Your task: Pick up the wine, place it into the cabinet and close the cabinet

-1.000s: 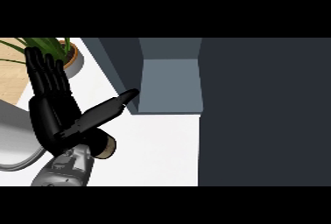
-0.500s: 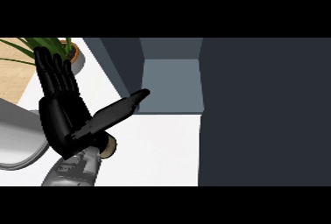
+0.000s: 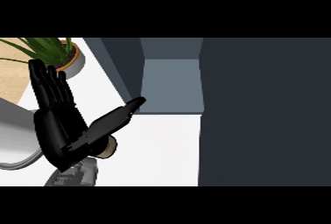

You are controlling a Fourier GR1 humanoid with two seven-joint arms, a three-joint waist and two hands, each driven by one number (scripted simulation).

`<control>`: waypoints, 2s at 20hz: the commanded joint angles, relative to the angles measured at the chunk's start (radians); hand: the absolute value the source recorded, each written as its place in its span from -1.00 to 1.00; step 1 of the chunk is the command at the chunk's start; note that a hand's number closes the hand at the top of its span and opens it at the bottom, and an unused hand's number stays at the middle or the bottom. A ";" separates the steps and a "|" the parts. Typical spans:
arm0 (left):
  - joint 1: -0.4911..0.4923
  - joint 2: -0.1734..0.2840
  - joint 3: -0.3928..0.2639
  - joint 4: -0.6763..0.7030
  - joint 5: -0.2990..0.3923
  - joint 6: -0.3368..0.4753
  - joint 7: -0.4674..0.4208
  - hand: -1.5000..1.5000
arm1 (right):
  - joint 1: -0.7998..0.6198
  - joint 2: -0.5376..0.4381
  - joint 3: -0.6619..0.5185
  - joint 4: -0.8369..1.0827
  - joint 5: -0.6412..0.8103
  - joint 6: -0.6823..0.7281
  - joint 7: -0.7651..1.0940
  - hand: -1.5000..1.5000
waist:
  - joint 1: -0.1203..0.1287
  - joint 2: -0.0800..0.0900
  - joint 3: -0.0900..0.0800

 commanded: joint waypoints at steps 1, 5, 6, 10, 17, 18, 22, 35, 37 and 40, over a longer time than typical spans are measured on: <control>0.100 0.000 -0.061 -0.072 -0.055 0.034 0.030 -1.00 | -0.030 0.002 -0.004 -0.073 -0.023 -0.043 0.084 -1.00 | 0.002 0.000 0.000; 0.138 0.000 -0.045 -0.049 -0.081 0.060 0.012 -1.00 | -0.066 -0.005 0.003 -0.073 -0.001 -0.046 0.100 -1.00 | 0.001 0.000 0.000; 0.250 0.019 -0.049 -0.170 -0.053 0.017 -0.006 -1.00 | -0.015 -0.010 -0.039 -0.043 -0.041 0.004 0.046 -1.00 | 0.004 -0.001 0.000; 0.238 0.036 0.011 -0.139 0.009 -0.008 -0.021 -1.00 | -0.135 -0.006 -0.022 -0.056 0.002 -0.097 0.149 -1.00 | 0.005 0.000 -0.001; 0.264 0.000 0.024 -0.027 0.073 0.024 -0.156 -1.00 | -0.045 0.034 0.019 -0.058 0.032 -0.023 0.076 -1.00 | -0.001 0.001 -0.001; 0.348 0.026 0.028 -0.048 0.186 0.005 -0.257 -1.00 | -0.026 0.036 -0.009 -0.044 -0.003 0.000 0.037 -1.00 | 0.000 0.001 -0.001; 0.419 0.041 0.061 -0.097 0.239 -0.040 -0.264 -1.00 | -0.012 0.056 0.031 -0.011 0.056 0.013 0.024 -1.00 | 0.003 0.000 -0.001; 0.566 0.015 0.115 0.087 0.495 -0.143 -0.616 -1.00 | -0.055 0.046 0.030 -0.052 0.021 -0.013 0.089 -1.00 | 0.004 0.000 -0.001; 0.549 0.027 0.156 0.120 0.520 -0.164 -0.651 -1.00 | -0.020 0.075 0.049 -0.019 0.077 0.009 0.032 -1.00 | 0.003 0.000 -0.001; 0.630 0.000 0.110 0.122 0.577 -0.169 -0.743 -1.00 | -0.059 0.054 0.026 -0.043 0.042 -0.023 0.098 -1.00 | 0.005 0.000 -0.001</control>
